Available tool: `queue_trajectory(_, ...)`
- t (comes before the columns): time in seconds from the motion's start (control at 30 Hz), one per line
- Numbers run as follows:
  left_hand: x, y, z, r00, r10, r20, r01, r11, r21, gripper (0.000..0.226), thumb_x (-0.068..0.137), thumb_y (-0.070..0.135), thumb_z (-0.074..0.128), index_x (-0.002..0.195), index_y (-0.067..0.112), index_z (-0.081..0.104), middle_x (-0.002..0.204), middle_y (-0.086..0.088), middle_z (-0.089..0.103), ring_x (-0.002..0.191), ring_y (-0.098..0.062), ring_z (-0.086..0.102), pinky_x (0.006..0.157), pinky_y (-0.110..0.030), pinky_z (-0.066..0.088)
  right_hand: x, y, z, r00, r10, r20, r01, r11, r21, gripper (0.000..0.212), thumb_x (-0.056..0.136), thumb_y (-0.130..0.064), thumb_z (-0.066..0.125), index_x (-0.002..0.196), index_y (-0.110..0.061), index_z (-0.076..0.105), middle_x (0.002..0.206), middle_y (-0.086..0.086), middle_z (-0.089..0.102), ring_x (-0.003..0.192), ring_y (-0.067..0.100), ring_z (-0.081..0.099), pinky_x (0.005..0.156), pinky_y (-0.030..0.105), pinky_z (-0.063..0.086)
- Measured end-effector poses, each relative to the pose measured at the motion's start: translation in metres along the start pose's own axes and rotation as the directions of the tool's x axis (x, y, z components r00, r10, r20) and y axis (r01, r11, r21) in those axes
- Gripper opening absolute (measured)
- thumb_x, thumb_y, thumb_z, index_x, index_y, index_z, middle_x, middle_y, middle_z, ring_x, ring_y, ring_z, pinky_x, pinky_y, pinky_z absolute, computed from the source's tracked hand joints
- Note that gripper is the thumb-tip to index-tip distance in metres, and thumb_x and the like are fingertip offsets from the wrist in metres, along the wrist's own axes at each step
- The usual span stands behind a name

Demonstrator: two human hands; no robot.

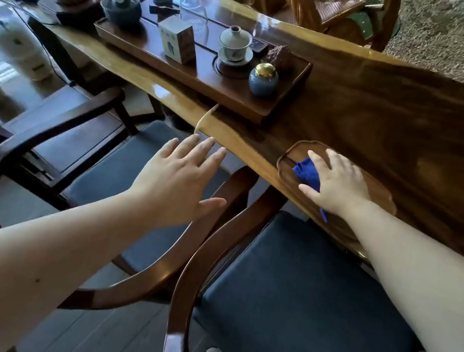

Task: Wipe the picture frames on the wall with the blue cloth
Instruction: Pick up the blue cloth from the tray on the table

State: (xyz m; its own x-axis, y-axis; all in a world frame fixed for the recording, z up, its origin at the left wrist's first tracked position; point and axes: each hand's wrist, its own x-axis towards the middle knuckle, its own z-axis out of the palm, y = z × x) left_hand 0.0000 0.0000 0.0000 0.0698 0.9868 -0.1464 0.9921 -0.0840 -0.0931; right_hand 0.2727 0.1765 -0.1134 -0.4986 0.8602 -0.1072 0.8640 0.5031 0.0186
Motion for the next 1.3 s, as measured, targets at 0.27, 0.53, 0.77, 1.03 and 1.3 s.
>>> queue_trajectory(0.27, 0.019, 0.003, 0.023, 0.998, 0.041, -0.041, -0.042, 0.999, -0.017, 0.089, 0.083, 0.072, 0.038, 0.152, 0.020, 0.014, 0.160, -0.009, 0.021, 0.147, -0.030, 0.015, 0.119, -0.048, 0.016, 0.007, 0.013, 0.033, 0.990, 0.052, 0.134, -0.053, 0.999, 0.004, 0.065, 0.090, -0.057, 0.042, 0.145, -0.033, 0.018, 0.138, 0.016, 0.040, 0.119, 0.035, 0.044, 0.093, 0.046, 0.042)
queue_trajectory(0.53, 0.004, -0.011, 0.019, 0.998, 0.000, -0.057, -0.001, 1.000, -0.024, 0.087, 0.085, 0.071, 0.036, 0.152, 0.019, 0.015, 0.159, -0.008, 0.023, 0.147, -0.029, 0.016, 0.118, -0.048, 0.020, 0.019, -0.010, 0.008, 0.990, 0.073, 0.119, -0.072, 0.997, -0.012, 0.043, 0.092, -0.028, 0.045, 0.133, -0.025, 0.034, 0.099, 0.010, 0.047, 0.073, 0.025, 0.050, 0.063, 0.035, 0.039)
queue_trajectory(0.77, -0.056, -0.052, -0.014, 0.985, -0.132, -0.110, 0.136, 0.990, 0.030, 0.088, 0.084, 0.072, 0.030, 0.151, 0.017, 0.017, 0.159, -0.009, 0.024, 0.147, -0.028, 0.016, 0.118, -0.049, 0.020, 0.022, -0.091, -0.054, 0.963, -0.233, -0.135, 0.245, 0.966, 0.084, 0.047, 0.088, -0.034, 0.052, 0.133, -0.024, 0.040, 0.096, 0.008, 0.053, 0.073, 0.027, 0.058, 0.056, 0.039, 0.051)
queue_trajectory(1.03, -0.180, -0.110, -0.073, 0.929, -0.279, -0.242, 0.312, 0.944, 0.110, 0.084, 0.083, 0.068, 0.031, 0.143, 0.010, 0.038, 0.146, -0.014, 0.045, 0.137, -0.033, 0.039, 0.111, -0.051, 0.035, -0.012, -0.239, -0.159, 0.749, -0.485, -0.451, 0.572, 0.817, 0.071, 0.046, 0.081, -0.033, 0.060, 0.124, -0.020, 0.052, 0.094, 0.009, 0.060, 0.071, 0.034, 0.064, 0.045, 0.033, 0.042)
queue_trajectory(1.3, -0.339, -0.159, -0.138, 0.803, -0.442, -0.400, 0.533, 0.833, 0.149, 0.080, 0.083, 0.064, 0.038, 0.138, 0.007, 0.043, 0.139, -0.017, 0.052, 0.131, -0.036, 0.045, 0.105, -0.055, 0.040, -0.067, -0.400, -0.269, 0.498, -0.633, -0.593, 0.770, 0.637, -0.033, 0.051, 0.083, -0.036, 0.060, 0.129, -0.024, 0.044, 0.103, 0.007, 0.063, 0.072, 0.033, 0.064, 0.048, 0.036, 0.050)
